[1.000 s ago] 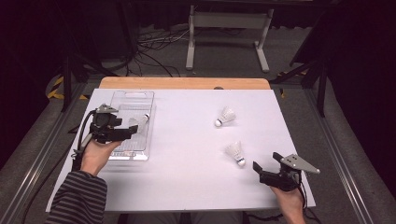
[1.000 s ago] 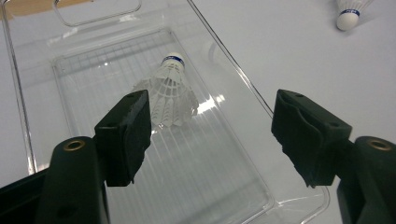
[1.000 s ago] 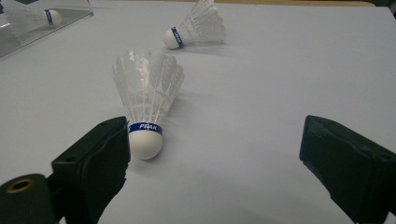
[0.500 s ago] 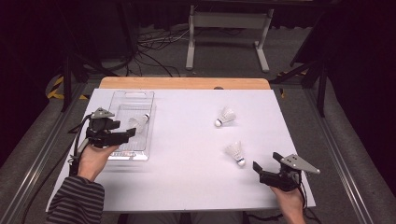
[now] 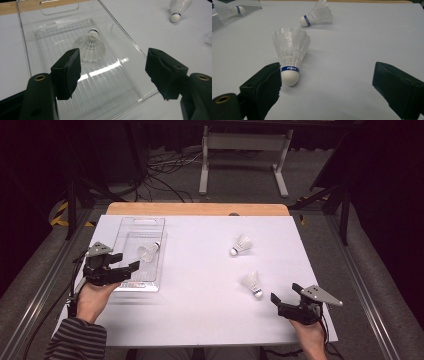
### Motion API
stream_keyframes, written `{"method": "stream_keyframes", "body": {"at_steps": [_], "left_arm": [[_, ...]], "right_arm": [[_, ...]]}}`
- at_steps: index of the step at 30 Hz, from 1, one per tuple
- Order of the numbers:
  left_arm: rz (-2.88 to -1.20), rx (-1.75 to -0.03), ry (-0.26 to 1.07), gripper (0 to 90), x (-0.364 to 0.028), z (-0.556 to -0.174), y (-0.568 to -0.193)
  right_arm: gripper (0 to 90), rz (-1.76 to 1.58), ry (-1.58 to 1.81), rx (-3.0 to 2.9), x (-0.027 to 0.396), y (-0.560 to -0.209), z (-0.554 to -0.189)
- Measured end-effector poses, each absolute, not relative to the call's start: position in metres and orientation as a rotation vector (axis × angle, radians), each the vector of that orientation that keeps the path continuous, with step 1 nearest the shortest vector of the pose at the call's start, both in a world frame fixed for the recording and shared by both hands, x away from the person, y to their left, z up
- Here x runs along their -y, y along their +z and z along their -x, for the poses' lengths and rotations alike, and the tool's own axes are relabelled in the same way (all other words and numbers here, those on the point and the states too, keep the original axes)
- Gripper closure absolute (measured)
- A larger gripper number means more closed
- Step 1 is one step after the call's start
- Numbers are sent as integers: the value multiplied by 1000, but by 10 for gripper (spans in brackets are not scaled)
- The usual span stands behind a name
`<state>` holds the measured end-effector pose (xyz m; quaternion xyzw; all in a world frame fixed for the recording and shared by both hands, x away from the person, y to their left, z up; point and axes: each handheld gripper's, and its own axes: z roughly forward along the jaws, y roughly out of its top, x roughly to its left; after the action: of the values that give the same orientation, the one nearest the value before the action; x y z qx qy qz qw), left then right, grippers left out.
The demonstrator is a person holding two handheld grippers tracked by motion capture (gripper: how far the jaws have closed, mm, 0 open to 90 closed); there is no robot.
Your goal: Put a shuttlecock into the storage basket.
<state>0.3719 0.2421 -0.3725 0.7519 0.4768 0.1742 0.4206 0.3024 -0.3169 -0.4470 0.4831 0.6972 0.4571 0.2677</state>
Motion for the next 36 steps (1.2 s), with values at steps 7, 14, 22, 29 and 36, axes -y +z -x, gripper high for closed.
{"method": "stream_keyframes", "body": {"at_steps": [7,14,22,29,36], "left_arm": [[-1862,-1190,450,294,-249,-365,-374],[-1828,-1181,467,283,-255,-357,-379],[-1791,-1174,474,272,-266,-346,-387],[-1749,-1175,495,255,-275,-335,-391],[-1721,-1179,506,244,-282,-326,-399]], "right_arm": [[95,-1303,1235,-1877,317,-446,-301],[95,-1305,1235,-1880,316,-447,-301],[95,-1308,1232,-1879,316,-447,-301],[95,-1310,1232,-1878,316,-447,-302],[95,-1309,1231,-1877,316,-447,-302]]}}
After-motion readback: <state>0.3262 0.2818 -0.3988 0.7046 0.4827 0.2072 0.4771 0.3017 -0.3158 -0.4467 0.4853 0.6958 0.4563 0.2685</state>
